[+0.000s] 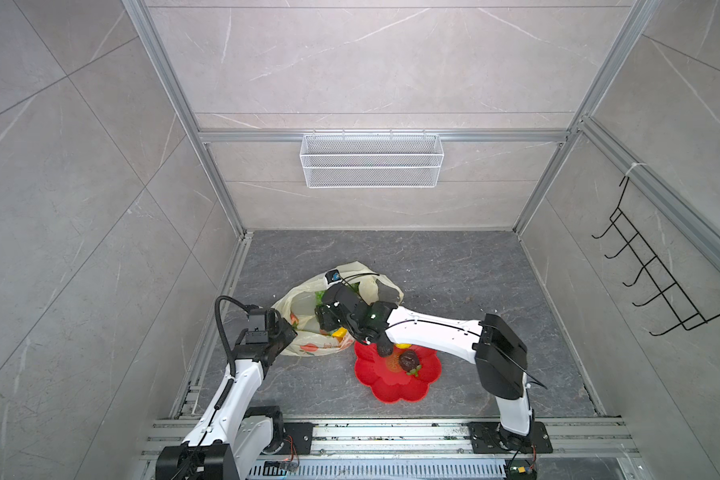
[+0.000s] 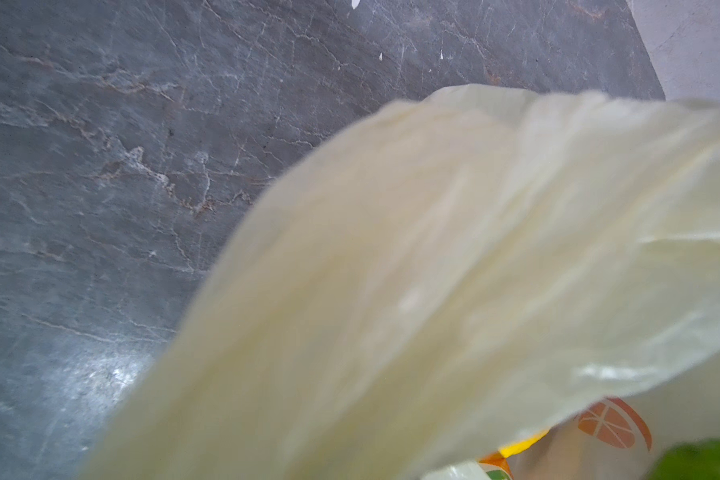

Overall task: Take the fake fruits out of the plastic bag
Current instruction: 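Carry the green bumpy fruit with the right gripper over the red plate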

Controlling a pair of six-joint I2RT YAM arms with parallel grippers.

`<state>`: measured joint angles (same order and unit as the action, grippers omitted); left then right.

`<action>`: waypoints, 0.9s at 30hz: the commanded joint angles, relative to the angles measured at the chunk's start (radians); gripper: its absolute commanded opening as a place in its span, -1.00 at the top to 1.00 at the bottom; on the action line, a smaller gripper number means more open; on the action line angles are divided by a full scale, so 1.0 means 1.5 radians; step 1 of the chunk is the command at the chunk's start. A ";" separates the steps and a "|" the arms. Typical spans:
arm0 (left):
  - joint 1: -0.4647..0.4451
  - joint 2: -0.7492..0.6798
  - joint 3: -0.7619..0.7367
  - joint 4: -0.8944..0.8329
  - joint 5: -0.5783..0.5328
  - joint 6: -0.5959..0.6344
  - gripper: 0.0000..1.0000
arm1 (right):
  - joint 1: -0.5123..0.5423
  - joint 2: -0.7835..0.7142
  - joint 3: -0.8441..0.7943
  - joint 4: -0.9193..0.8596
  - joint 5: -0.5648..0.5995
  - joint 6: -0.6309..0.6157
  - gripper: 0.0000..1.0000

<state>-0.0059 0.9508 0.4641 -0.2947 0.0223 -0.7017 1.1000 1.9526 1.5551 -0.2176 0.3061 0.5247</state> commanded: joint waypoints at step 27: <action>0.004 0.004 -0.026 0.098 0.002 0.073 1.00 | 0.259 -0.227 -0.391 -0.124 0.425 0.032 -0.30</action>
<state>-0.0059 0.9676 0.4313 -0.1780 0.0132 -0.6163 1.4673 1.5730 0.9737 -0.3389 0.8413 0.5217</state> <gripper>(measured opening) 0.056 0.654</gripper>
